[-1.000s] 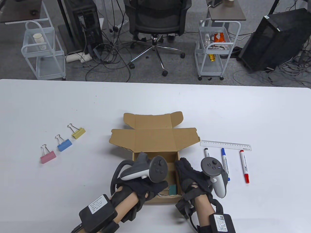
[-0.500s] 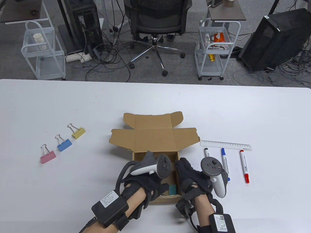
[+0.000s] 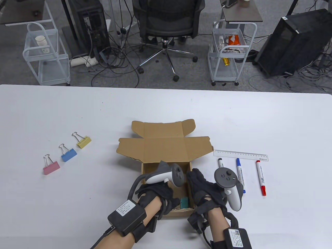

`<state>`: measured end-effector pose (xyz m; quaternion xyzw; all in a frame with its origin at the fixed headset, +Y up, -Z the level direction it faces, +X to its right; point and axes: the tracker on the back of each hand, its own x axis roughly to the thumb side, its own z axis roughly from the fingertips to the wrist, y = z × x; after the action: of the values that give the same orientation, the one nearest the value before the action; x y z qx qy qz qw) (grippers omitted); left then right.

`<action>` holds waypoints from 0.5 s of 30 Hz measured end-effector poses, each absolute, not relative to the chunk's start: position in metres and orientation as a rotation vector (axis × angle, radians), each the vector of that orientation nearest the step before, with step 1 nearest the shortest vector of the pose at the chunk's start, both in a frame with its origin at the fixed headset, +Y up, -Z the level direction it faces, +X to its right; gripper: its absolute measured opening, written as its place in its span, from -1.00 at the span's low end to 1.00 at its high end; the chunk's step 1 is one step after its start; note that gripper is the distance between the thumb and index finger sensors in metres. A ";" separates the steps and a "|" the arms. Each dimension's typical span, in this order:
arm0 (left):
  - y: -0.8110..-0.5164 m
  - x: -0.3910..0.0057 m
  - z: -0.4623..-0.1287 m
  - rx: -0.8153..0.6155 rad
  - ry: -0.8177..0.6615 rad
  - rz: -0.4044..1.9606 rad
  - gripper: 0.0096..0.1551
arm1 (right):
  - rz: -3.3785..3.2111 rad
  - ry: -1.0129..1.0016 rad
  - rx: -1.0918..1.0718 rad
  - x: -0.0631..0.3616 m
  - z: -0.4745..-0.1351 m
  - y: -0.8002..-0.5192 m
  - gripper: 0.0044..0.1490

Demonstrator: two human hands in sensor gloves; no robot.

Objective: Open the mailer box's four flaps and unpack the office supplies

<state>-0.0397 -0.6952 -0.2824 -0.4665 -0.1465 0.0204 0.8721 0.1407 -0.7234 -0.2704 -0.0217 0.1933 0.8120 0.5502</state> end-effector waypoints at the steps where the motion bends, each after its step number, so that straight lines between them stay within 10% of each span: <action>1: -0.696 -0.040 -0.283 -0.986 -0.308 0.048 -0.14 | 1.922 0.457 -0.052 0.141 -0.270 -0.723 -0.01; 15: -0.701 -0.043 -0.288 -1.031 -0.329 0.134 -0.26 | 1.922 0.456 -0.052 0.141 -0.270 -0.723 -0.02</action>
<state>-0.0427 -0.7006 -0.2876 -0.4905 -0.1564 0.0638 0.8549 0.1406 -0.7235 -0.2705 -0.0218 0.1925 0.8122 0.5503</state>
